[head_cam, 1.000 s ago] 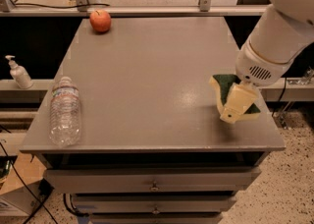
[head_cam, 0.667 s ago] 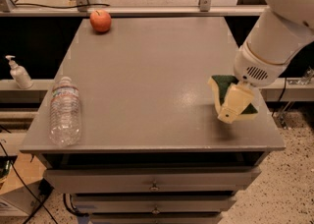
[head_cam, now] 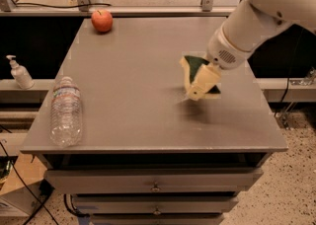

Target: Move sponge near apple

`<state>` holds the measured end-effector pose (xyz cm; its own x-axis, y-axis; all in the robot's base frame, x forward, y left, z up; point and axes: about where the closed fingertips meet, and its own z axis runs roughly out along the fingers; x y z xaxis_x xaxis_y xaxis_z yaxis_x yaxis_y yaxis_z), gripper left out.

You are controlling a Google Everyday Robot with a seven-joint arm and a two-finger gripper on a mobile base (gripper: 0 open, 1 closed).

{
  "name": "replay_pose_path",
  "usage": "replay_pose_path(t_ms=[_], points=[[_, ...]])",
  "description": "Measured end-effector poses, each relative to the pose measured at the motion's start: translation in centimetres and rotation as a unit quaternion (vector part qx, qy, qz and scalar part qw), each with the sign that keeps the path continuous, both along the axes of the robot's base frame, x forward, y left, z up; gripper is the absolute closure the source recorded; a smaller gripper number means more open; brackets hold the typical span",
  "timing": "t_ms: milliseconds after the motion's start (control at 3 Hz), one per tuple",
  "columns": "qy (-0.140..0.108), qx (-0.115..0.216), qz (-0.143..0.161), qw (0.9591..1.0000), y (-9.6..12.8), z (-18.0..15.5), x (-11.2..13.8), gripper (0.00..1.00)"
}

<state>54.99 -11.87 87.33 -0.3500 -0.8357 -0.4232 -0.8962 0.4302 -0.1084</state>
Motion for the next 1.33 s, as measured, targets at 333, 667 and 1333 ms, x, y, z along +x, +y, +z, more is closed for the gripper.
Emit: replay_pose_path(t_ms=[333, 667, 1333], points=[[-0.034, 0.066, 0.030, 0.9968, 3.3, 0.9, 5.1, 1.00], [-0.033, 0.066, 0.030, 0.9968, 3.3, 0.8, 5.0, 1.00], [-0.102, 0.125, 0.009, 0.9868, 7.5, 1.0, 11.5, 1.00]])
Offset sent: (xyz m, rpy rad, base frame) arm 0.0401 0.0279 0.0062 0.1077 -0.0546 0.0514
